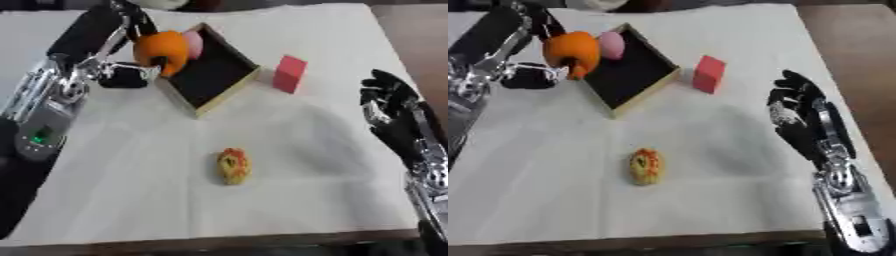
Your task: Pick up objects on the table and place them in the box.
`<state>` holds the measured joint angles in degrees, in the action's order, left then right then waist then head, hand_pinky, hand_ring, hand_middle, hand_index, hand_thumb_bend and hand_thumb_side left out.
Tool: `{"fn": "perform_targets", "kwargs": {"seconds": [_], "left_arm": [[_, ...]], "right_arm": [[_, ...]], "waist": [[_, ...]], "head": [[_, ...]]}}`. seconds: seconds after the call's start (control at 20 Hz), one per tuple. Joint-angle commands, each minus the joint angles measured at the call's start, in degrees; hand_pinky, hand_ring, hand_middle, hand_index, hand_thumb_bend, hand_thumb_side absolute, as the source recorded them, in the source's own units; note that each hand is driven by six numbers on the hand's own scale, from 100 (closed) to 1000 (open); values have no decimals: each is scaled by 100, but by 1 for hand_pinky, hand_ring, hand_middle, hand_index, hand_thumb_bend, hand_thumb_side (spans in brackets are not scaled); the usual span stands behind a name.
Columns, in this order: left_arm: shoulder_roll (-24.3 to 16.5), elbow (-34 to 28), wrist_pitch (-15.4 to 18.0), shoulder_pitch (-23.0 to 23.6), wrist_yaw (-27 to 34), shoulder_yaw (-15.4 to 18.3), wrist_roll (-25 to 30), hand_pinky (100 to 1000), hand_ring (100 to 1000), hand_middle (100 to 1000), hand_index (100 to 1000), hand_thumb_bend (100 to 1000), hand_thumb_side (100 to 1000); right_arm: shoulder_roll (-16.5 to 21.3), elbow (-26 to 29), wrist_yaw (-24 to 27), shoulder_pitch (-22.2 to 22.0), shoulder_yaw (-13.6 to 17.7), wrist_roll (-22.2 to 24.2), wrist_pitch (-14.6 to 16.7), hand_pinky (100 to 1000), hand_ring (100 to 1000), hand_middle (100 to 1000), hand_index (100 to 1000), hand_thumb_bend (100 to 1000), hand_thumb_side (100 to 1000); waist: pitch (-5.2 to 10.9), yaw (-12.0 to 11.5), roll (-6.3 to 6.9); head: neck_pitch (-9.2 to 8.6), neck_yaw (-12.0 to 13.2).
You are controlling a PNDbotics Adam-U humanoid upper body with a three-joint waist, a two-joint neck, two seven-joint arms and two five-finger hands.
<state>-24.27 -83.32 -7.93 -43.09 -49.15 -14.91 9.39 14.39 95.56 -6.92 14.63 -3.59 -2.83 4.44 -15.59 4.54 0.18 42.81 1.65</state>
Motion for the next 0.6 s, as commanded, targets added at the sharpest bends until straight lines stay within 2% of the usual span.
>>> {"fn": "perform_targets", "kwargs": {"seconds": [0.05,0.15,0.25,0.3,0.4,0.5,0.55,0.6], "left_arm": [[168,690,-4,-291,-44,95,-358,673,581,571,656,352,272],[288,1128,60,-422,34,131,-624,686,590,579,663,372,290],[381,1449,120,-499,87,171,-855,711,614,602,685,440,357],[413,1557,153,-513,112,185,-951,729,637,624,712,506,411],[427,1636,222,-489,148,192,-1045,747,684,669,774,578,469],[405,1555,244,-412,146,204,-1066,753,727,715,826,709,582],[388,1475,241,-363,160,215,-1081,753,729,718,830,718,589],[367,1388,234,-319,178,223,-1095,757,743,735,844,773,628]], "right_arm": [[66,47,13,52,2,31,13,786,814,775,904,100,499],[56,47,16,61,-7,41,15,786,814,775,904,100,499],[48,46,18,67,-13,50,16,786,814,775,904,100,499],[44,45,19,67,-14,53,16,786,813,775,904,100,500],[43,42,20,64,-7,51,15,786,813,774,904,100,502],[45,41,19,64,3,43,14,785,813,774,903,100,501],[44,42,18,68,4,43,15,785,813,774,903,100,502],[42,43,17,71,3,46,16,786,813,773,904,100,502]], "waist": [[189,24,-9],[187,49,-13],[185,71,-20],[185,81,-23],[183,91,-26],[180,85,-26],[178,78,-25],[177,71,-24]], "head": [[19,22],[13,32],[8,40],[4,44],[2,47],[1,43],[-3,42],[-6,39]]}}
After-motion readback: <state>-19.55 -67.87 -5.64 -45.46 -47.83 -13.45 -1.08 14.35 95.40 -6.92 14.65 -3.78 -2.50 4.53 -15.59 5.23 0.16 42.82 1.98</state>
